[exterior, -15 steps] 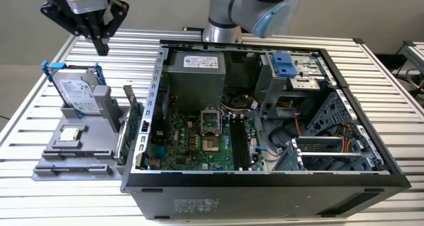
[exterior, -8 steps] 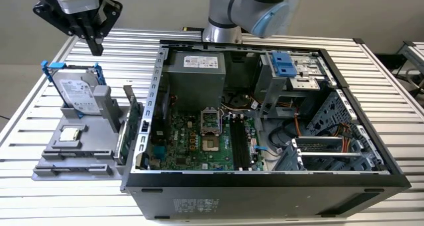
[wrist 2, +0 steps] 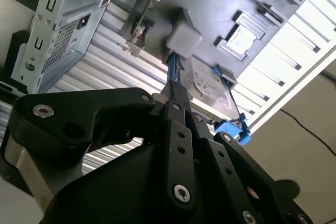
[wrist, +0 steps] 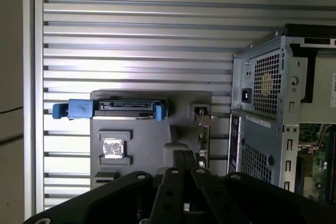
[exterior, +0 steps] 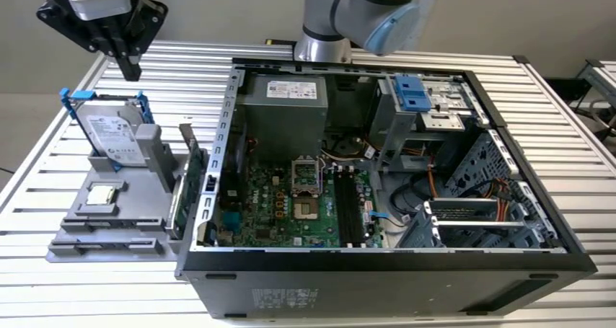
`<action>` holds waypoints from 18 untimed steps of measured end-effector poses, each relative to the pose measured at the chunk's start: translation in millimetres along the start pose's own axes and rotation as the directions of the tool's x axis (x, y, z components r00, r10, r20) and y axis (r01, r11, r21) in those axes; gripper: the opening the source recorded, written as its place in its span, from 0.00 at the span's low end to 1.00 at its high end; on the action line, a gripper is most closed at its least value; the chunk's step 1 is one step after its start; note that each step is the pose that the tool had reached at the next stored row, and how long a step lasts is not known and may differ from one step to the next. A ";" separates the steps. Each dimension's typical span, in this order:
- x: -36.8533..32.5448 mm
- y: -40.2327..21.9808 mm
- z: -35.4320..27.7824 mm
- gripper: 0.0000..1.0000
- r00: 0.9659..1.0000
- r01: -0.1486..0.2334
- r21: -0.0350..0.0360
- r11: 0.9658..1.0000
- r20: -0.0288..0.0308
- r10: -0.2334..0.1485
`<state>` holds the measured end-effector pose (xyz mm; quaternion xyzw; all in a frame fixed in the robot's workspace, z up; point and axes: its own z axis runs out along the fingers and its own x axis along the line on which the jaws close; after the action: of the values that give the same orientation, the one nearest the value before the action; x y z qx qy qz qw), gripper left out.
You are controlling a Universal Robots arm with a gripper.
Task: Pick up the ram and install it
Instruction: 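Reach for the ram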
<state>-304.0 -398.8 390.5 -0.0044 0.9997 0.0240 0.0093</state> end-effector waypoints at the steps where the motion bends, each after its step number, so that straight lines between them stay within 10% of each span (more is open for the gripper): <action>1: 1.5 0.0 0.1 0.00 1.000 0.000 0.000 1.000 0.000 0.000; 18: 28.7 0.2 0.4 0.00 1.000 0.004 0.000 1.000 0.000 -0.004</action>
<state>-332.7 -398.8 389.5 -0.0065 0.9996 0.0240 0.0092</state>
